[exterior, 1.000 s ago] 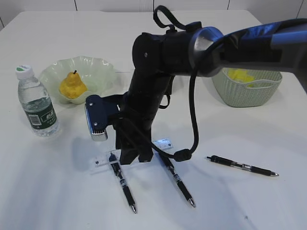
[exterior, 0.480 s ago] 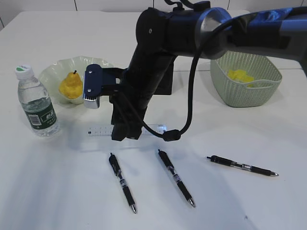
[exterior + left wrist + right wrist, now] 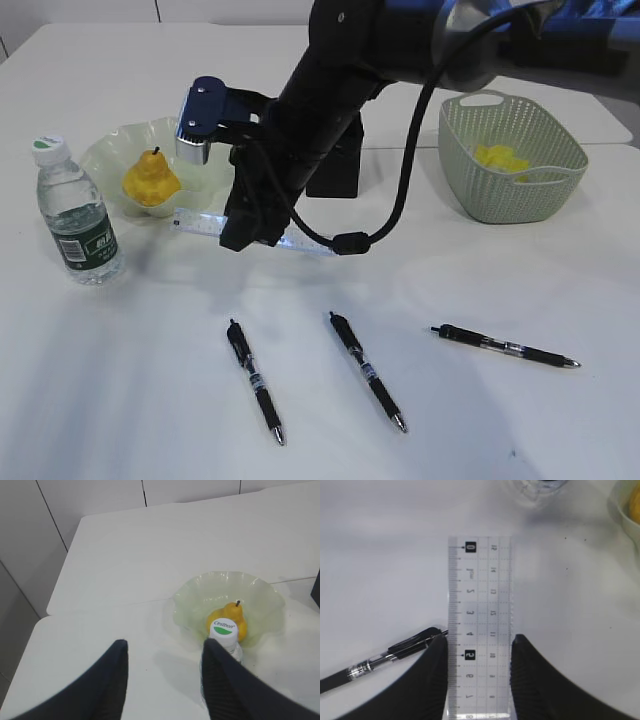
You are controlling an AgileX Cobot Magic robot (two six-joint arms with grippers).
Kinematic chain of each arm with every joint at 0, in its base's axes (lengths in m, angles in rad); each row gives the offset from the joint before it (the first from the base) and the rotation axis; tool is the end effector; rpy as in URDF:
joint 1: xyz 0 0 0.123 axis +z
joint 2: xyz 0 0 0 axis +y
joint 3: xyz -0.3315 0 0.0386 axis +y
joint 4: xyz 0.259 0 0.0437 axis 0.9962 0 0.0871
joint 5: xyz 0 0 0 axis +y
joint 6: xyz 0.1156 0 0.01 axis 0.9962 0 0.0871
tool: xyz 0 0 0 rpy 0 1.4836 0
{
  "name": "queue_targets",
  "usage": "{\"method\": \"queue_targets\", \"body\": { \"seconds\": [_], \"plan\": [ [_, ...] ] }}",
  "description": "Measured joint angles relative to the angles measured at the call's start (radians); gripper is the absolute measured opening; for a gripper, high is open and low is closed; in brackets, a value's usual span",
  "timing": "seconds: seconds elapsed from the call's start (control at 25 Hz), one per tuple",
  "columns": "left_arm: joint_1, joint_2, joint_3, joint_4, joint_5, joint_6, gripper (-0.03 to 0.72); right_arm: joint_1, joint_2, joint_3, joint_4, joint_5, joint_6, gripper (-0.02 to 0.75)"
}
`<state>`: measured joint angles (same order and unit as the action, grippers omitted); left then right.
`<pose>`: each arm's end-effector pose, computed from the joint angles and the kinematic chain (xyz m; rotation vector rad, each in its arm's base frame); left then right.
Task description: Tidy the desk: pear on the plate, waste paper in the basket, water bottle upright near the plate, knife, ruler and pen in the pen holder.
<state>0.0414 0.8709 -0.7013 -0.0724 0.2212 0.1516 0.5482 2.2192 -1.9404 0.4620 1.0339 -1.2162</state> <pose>0.1893 0.0060 0.3661 0.0480 1.8738 0.0694 0.4319 0.3158 0.2357 -1.8964 1.8516 0.4056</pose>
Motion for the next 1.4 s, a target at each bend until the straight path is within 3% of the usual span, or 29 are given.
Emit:
{"method": "queue_targets", "body": {
  "seconds": [0.6,1.16,1.4],
  "plan": [
    [0.0,0.027,0.0,0.0,-0.029,0.0,0.341,-0.074,0.0,-0.059,0.154,-0.086,0.042,0.279],
    [0.0,0.107,0.0,-0.001,-0.094,0.0,0.341,-0.078,0.0,-0.059,0.281,-0.392,0.042,0.279],
    [0.0,0.134,0.0,-0.001,-0.131,0.0,0.341,-0.091,0.0,-0.059,0.307,-0.436,0.046,0.279]
  ]
}}
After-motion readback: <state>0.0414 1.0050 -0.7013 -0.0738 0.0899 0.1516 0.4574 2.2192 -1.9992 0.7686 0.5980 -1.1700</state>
